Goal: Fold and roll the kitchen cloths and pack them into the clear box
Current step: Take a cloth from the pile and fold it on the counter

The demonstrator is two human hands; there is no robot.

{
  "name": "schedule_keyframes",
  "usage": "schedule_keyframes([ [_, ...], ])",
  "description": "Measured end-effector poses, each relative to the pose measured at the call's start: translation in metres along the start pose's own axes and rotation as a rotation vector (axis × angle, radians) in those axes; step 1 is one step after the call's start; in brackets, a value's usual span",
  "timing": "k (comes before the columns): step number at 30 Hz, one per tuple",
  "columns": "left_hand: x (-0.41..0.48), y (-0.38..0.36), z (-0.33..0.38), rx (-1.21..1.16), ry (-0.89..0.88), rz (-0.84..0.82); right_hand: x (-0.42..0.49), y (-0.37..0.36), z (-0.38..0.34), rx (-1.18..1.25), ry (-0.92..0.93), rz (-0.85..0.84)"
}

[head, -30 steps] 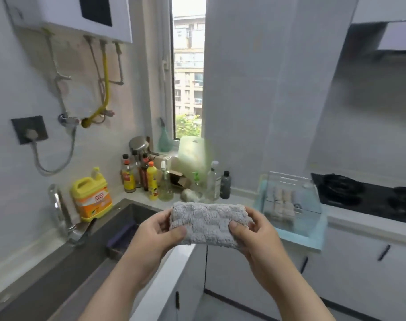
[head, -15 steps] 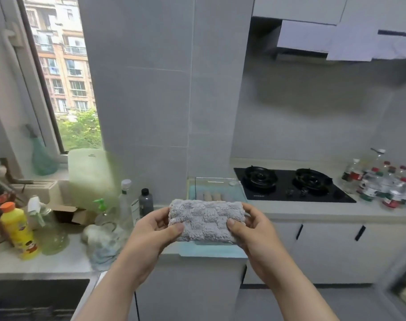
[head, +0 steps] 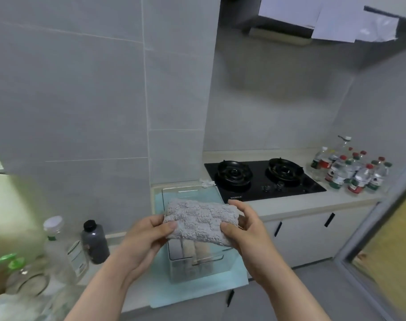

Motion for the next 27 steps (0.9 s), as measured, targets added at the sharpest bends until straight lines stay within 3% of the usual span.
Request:
schedule_keyframes([
  [6, 0.077, -0.019, 0.002, -0.149, 0.0, 0.039, 0.067, 0.015, 0.026, -0.026, 0.004, -0.092],
  [10, 0.127, -0.032, 0.01, -0.114, -0.011, 0.119, 0.117, 0.034, 0.039, -0.059, -0.023, -0.231],
  [17, 0.193, -0.04, 0.021, 0.029, 0.087, 0.094, 0.184, 0.045, 0.047, -0.187, -0.069, -0.535],
  [20, 0.217, -0.033, 0.02, 0.051, 0.092, 0.176, 0.201, 0.041, 0.054, -0.251, -0.123, -0.653],
  [27, 0.257, -0.02, 0.002, 0.098, 0.118, 0.147, 0.221, 0.034, 0.084, -0.399, -0.224, -0.61],
])
Point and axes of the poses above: each hand's wrist, its own x-axis towards the middle knuckle, its own y-axis out of the back of the hand, z = x × y, the point moved 4 cm from there along x, towards the middle knuckle, and after that the axes turned 9 degrees about y, right-handed, at the moved point
